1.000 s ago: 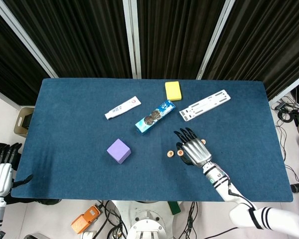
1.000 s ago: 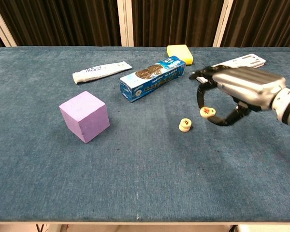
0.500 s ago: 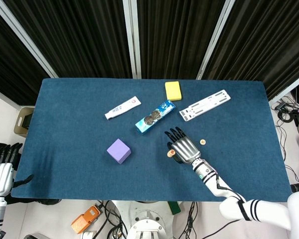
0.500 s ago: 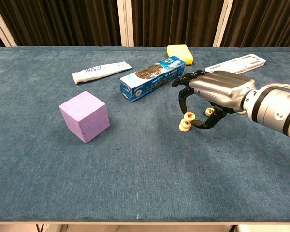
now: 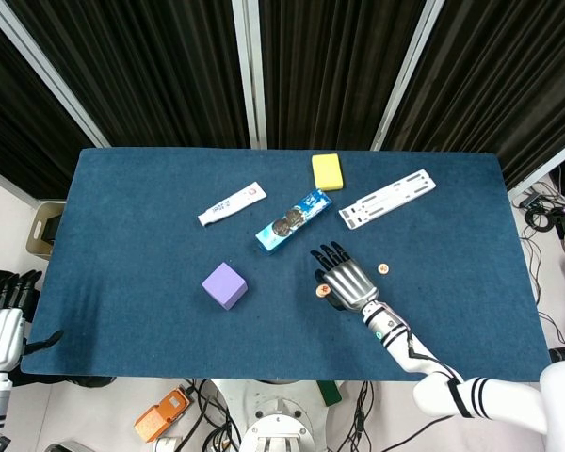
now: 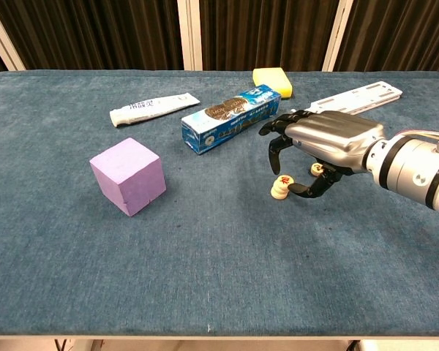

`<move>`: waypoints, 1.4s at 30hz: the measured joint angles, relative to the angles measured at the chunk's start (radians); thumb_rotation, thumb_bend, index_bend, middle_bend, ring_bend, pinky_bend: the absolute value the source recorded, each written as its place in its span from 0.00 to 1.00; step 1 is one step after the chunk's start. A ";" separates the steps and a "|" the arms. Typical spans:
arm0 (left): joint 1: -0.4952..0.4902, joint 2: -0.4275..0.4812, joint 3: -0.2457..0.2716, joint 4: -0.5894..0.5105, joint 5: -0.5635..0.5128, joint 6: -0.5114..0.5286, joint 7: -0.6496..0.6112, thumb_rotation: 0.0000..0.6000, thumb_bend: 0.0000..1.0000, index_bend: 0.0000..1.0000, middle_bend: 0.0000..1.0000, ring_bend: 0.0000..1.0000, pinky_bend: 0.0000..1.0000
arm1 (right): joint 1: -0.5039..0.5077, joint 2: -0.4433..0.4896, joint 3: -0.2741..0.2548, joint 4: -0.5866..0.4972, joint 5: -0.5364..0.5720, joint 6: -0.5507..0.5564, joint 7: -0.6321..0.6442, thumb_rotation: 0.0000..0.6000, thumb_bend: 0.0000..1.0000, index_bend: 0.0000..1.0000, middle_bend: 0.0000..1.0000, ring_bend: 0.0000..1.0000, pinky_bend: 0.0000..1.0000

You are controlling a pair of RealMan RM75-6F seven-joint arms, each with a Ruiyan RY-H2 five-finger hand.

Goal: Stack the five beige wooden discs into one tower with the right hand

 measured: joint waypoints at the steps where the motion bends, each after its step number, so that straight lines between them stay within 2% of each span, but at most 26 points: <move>1: 0.000 0.000 0.000 0.001 0.000 0.000 -0.001 1.00 0.05 0.09 0.08 0.02 0.00 | 0.001 0.000 0.000 0.000 0.000 0.000 0.001 1.00 0.51 0.46 0.14 0.03 0.08; 12: 0.001 -0.006 0.000 0.014 -0.001 -0.001 -0.011 1.00 0.05 0.09 0.08 0.02 0.00 | -0.021 0.030 -0.004 -0.017 -0.022 0.055 0.026 1.00 0.50 0.42 0.14 0.03 0.08; 19: 0.006 -0.007 0.003 0.010 -0.002 0.002 -0.008 1.00 0.05 0.09 0.08 0.02 0.00 | -0.035 0.070 0.004 0.012 0.049 0.036 0.020 1.00 0.46 0.44 0.14 0.03 0.08; 26: 0.011 0.000 0.005 -0.003 -0.003 0.005 0.004 1.00 0.05 0.09 0.08 0.02 0.00 | -0.022 0.042 0.012 0.092 0.088 -0.007 0.027 1.00 0.46 0.45 0.14 0.03 0.08; 42: 0.012 0.001 0.003 -0.002 -0.007 0.000 0.007 1.00 0.05 0.09 0.08 0.02 0.00 | 0.007 -0.006 0.023 0.162 0.123 -0.047 0.026 1.00 0.46 0.51 0.14 0.03 0.08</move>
